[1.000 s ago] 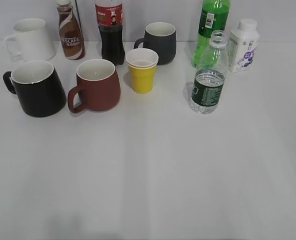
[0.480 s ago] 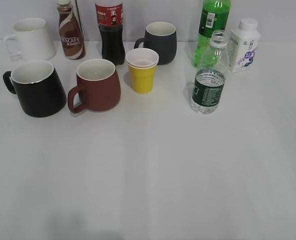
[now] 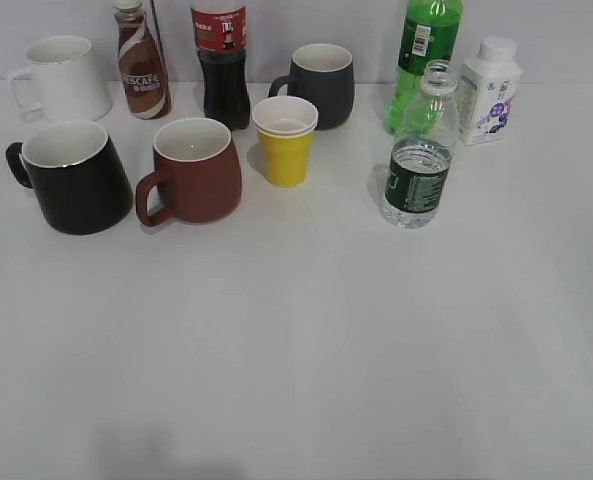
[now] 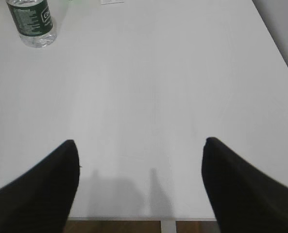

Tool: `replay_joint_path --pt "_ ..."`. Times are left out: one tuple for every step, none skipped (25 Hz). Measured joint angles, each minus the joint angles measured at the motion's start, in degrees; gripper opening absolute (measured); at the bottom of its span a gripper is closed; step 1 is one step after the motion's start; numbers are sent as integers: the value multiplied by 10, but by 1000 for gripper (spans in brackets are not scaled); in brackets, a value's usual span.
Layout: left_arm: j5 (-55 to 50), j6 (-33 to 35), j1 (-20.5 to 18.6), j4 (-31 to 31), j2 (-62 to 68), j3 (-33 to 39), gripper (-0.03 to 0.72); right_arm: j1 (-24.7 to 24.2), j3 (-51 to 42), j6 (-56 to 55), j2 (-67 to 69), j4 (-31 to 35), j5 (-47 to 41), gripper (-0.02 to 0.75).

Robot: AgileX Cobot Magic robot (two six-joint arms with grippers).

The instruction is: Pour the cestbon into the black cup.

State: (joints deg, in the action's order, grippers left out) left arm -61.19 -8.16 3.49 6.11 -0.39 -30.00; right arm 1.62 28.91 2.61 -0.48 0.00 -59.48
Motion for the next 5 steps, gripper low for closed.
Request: replay_joint_path --pt "0 0 0 0 0 0 444 0 0 0 0 0 0 590" --pt "0 0 0 0 0 0 441 0 0 0 0 0 0 590" --pt "0 0 0 0 0 0 437 0 0 0 0 0 0 590" --pt "0 0 0 0 0 0 433 0 0 0 0 0 0 590" --pt "0 0 0 0 0 0 429 0 0 0 0 0 0 590"
